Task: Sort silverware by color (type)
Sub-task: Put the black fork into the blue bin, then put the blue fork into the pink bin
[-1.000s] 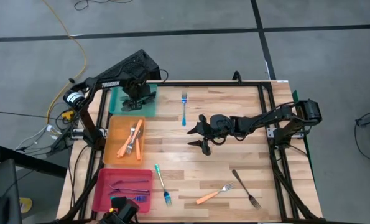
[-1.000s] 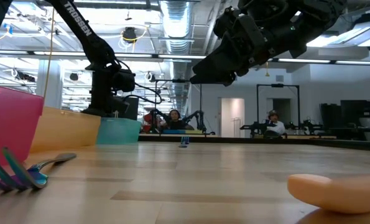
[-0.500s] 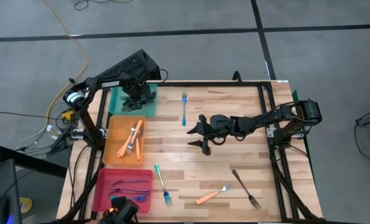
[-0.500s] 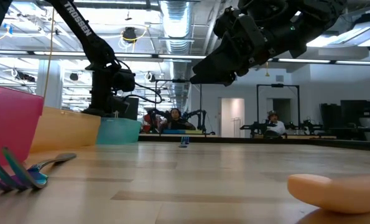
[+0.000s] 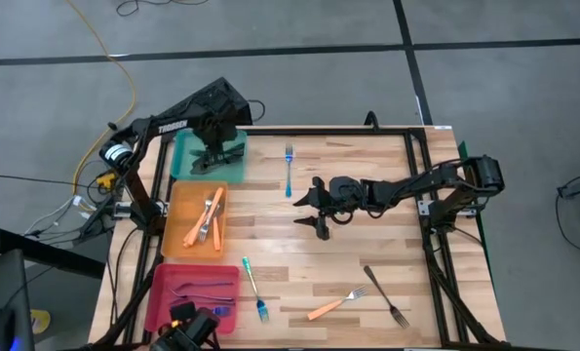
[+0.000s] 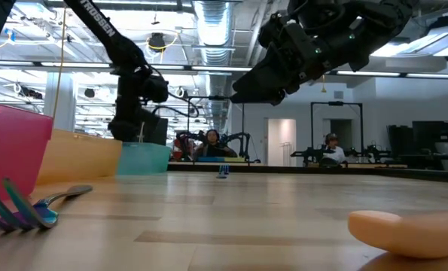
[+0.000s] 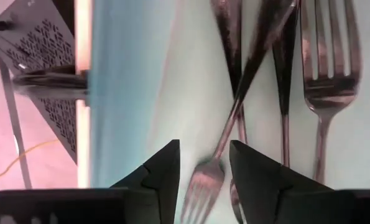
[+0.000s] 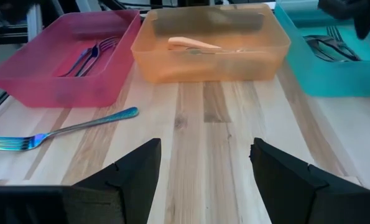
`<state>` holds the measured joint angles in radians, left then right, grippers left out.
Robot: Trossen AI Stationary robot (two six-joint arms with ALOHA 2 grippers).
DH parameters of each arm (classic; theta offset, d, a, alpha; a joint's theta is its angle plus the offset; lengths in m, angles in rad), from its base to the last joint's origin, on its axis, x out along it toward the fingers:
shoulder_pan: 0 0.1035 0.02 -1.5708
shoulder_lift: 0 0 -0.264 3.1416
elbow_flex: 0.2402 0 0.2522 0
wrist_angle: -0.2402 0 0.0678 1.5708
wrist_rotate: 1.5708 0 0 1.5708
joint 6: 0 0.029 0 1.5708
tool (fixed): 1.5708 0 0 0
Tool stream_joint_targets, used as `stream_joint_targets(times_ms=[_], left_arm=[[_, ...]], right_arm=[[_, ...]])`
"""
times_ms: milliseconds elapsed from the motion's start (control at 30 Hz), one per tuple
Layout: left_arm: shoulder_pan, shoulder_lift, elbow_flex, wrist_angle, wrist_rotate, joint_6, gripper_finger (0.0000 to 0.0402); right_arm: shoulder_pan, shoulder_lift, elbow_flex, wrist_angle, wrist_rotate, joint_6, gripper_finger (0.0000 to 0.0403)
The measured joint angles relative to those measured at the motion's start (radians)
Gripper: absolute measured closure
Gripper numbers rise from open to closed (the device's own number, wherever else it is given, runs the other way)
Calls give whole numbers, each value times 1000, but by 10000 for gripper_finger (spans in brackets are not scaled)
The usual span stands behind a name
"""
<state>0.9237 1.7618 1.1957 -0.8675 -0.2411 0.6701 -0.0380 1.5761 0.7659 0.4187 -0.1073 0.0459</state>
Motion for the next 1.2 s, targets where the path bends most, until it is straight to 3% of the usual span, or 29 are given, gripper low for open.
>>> stream_joint_targets(times_ms=[167, 333, 533, 667, 867, 1000, 1200], left_arm=[[-9, 0, 130, -150, 33, -71, 276], [-51, -1, 287, -307, 198, -121, 276], [-167, -23, 455, -354, 438, -151, 276], [-292, -76, 507, -307, 530, -173, 276], [-517, -161, 509, -193, 569, -314, 276], [-692, -183, 509, -169, 563, -382, 276], [-958, -189, 509, -143, 394, -468, 276]], right_arm=[[-17, 0, 0, -35, 8, 36, 134], [-17, -12, 0, -146, 32, 66, 134], [12, -76, 31, -410, 167, 84, 134], [50, -139, 50, -558, 284, 146, 134], [46, -183, 51, -563, 504, 292, 134], [6, -162, 51, -533, 579, 383, 134], [-58, -65, 53, -388, 588, 400, 134]])
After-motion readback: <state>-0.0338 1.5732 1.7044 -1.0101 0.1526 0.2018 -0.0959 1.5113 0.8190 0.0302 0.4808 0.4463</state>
